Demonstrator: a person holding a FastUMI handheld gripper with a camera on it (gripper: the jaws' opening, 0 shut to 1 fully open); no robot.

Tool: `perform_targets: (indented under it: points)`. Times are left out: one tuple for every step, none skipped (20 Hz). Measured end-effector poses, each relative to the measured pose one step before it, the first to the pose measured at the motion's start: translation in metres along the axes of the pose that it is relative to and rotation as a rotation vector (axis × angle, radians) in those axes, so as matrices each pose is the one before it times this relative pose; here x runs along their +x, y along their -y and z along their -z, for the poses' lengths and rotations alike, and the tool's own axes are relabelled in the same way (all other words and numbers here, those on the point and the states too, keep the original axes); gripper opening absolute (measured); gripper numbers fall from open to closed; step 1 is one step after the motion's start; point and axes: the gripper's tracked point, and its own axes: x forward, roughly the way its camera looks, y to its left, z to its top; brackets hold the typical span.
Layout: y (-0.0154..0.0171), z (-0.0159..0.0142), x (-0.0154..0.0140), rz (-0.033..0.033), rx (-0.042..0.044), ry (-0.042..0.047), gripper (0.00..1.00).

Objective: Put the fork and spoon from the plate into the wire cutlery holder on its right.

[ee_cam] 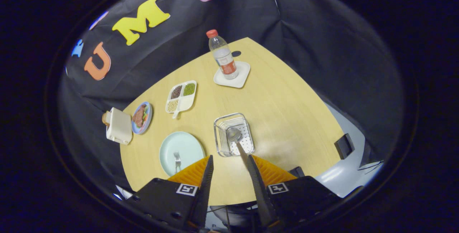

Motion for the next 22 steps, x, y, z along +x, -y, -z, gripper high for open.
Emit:
perform_targets:
  points:
    - [-0.00877,0.00135,-0.00353,-0.0056,-0.02154,0.02355,0.58]
    - [-0.01049,0.00451,-0.00429,-0.01148,-0.02266,0.01054,0.61]
    - [-0.01216,0.00695,-0.00321,-0.01546,-0.02121,-0.00164,0.67]
    - [-0.01096,0.00813,-0.00062,-0.01223,-0.01928,-0.00653,0.73]
    - [-0.01093,0.00761,0.00011,-0.00861,-0.01234,-0.00908,0.79]
    - [-0.01153,0.01048,0.00247,-0.00814,-0.0066,-0.01348,0.87]
    - [-0.01432,0.01066,0.00139,-0.01722,-0.01031,-0.0174,0.9]
    - [-0.01298,0.01041,0.00282,-0.01721,-0.01726,-0.01827,0.95]
    - [-0.01034,0.0085,0.00344,-0.00637,-0.01646,-0.013,0.96]
    - [-0.00953,0.00662,0.00225,-0.00333,-0.01341,-0.00766,0.96]
    - [-0.01051,0.00582,0.00217,-0.00312,-0.01292,-0.00194,0.96]
    - [-0.00825,0.00509,0.00262,0.00617,-0.01913,0.00475,0.96]
    - [-0.00649,0.0045,0.00185,0.01121,-0.0204,0.00588,0.96]
    - [-0.00879,0.00425,0.00166,0.00443,-0.01282,0.00544,0.96]
    - [-0.00944,0.0032,0.00219,0.00043,-0.00949,0.00273,0.96]
    - [-0.00788,0.00337,0.00319,0.00133,-0.0074,0.00446,0.96]
    - [-0.00677,0.00273,0.00332,0.0025,-0.00426,0.00314,0.96]
    - [-0.00521,0.00398,0.00388,0.0003,-0.00269,0.00061,0.96]
    - [-0.00519,0.00469,0.00451,-0.00044,-0.00805,-0.0061,0.96]
    - [-0.00214,0.00588,0.00467,0.00503,-0.00531,-0.00691,0.96]
    - [-0.00311,0.00466,0.00555,0.00128,-0.00158,-0.00992,0.96]
    - [-0.00204,0.00457,0.00582,0.00295,-0.00054,-0.00909,0.96]
